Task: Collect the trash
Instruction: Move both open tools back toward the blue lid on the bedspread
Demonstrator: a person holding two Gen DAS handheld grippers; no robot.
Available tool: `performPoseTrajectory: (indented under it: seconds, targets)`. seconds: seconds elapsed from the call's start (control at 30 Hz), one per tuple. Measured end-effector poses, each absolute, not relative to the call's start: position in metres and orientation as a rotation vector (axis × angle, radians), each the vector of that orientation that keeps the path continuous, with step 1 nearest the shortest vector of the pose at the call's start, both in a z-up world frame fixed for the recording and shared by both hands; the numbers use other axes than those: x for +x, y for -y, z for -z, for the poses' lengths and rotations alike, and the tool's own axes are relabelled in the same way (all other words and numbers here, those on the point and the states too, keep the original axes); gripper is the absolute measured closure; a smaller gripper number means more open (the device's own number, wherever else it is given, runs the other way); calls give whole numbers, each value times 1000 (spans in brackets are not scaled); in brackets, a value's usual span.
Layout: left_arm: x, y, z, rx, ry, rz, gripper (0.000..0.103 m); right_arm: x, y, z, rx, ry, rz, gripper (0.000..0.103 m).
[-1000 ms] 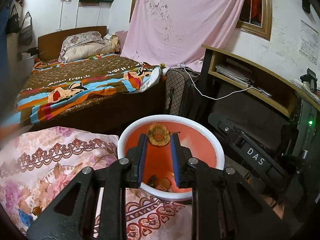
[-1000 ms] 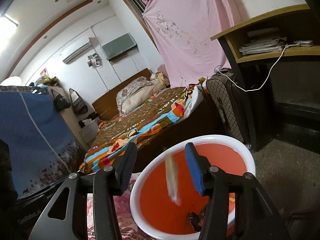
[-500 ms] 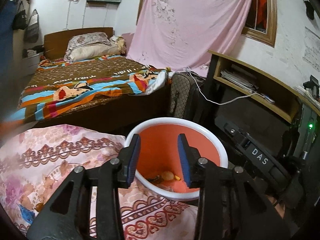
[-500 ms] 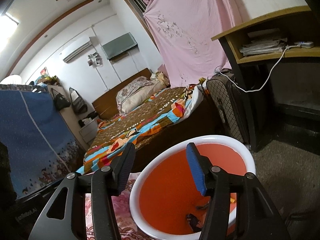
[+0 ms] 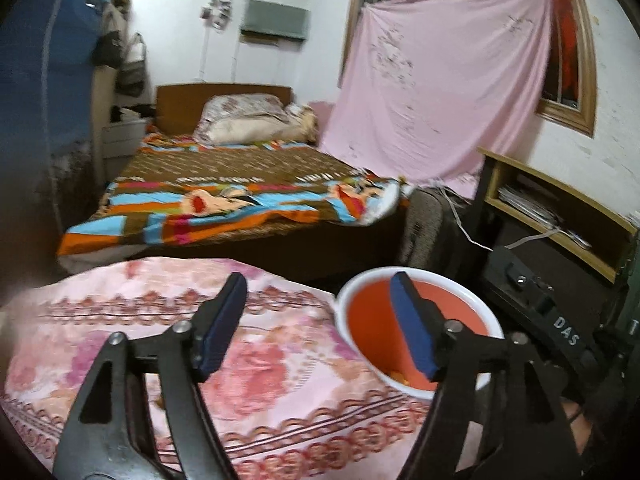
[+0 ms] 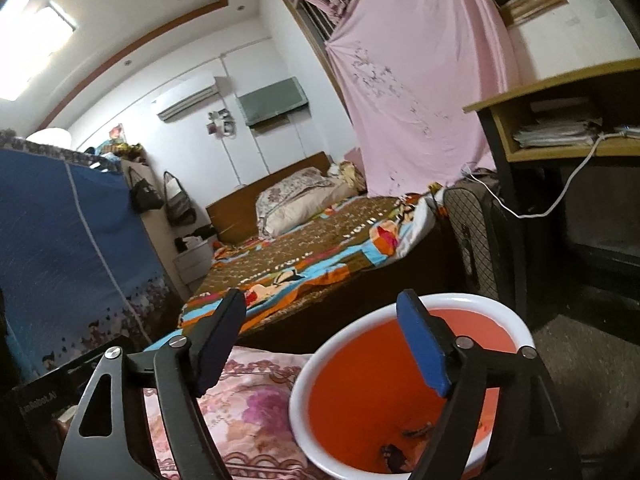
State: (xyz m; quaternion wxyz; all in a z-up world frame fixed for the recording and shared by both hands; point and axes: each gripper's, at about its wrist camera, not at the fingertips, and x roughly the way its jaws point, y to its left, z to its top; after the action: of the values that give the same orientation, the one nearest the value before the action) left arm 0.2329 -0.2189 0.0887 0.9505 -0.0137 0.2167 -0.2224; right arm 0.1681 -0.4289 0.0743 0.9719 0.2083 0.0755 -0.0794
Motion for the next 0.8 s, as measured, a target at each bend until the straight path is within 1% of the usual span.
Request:
performPoseTrajectory:
  seconds: [0.07,0.2,0.27,0.3,0.37,0.6,0.8]
  targets:
    - [230,206,-89,-41,-420,418,34,168,423,-76,407,-141,149,17]
    - [224,178,-86,-78,-383,358,25,167,407,-81,374,-107,122,1]
    - [219,164,-84,-89,-353,307,13,165,398,-83,356,-84,102,0]
    - [217,159,-84,-94,-338,282,11,165,395,-84,346,-75,94,0]
    - [211,144,-83,-115,-298,241,11,164,385,-86,315,-54,71,0]
    - [198,98,-79,-152,-254,135,11,159,352,-91,230,12,-20,0]
    - [190,71,-76,-140,-227,71,11,160,318,-92,162,32,-94,0]
